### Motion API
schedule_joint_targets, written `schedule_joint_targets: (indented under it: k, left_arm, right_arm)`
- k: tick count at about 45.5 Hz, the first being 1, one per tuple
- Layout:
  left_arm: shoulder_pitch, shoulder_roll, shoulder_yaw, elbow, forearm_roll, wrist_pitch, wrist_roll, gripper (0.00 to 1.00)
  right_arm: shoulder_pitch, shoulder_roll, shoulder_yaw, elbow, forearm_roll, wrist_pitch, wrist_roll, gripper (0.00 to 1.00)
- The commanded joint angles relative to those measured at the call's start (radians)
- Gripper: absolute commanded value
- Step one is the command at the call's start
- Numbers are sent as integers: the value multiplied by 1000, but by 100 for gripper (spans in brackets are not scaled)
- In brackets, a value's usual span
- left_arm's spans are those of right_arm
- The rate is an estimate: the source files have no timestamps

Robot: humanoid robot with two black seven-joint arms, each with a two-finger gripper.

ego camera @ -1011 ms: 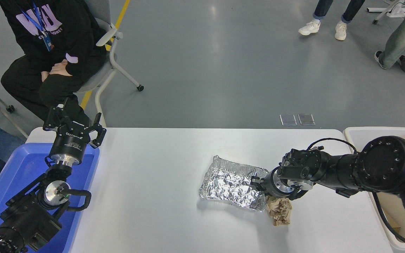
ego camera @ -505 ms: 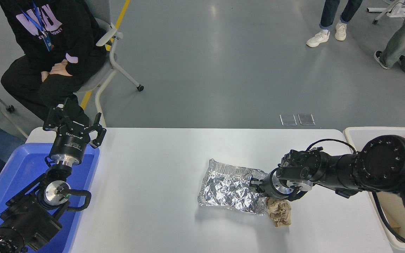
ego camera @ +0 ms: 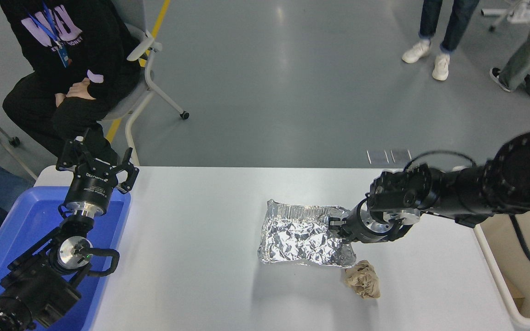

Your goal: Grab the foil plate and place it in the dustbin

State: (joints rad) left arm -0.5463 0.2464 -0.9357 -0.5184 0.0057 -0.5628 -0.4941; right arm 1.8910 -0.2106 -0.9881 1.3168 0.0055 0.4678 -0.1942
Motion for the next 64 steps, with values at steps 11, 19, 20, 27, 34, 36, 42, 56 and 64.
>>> schedule_joint_targets:
  k: [11,19,20,27,34,36,42,56,64]
  left_arm:
    - [0,1,0,0,0,0,0,98]
    - [0,1,0,0,0,0,0,98]
    - [0,1,0,0,0,0,0,98]
    - [0,1,0,0,0,0,0,98]
    - [0,1,0,0,0,0,0,98]
    - [0,1,0,0,0,0,0,98]
    - [0,-1,0,0,0,0,0,98]
    - [3,1,0,0,0,1,-1,98]
    - [3,1,-2,0,0,1,-1,98]
  right_arm:
    - [623,-211,-57,176,-12,318,1,0]
    - [622,-207,-72,176,-4,318,1,0]
    - [622,-207,-72,176,-4,318,1,0]
    - [622,-208,-78,173,-4,318,1,0]
    - [617,-207,-103,171,-2,318,1,0]
    - [617,-207,-112,170,-2,318,-1,0]
    - [614,-208,-168,162,-4,318,-1,0]
    - [619,-417,-369,136,-35,318,-1,0]
    - [622,-596,-497,61,-87,318,-1,0]
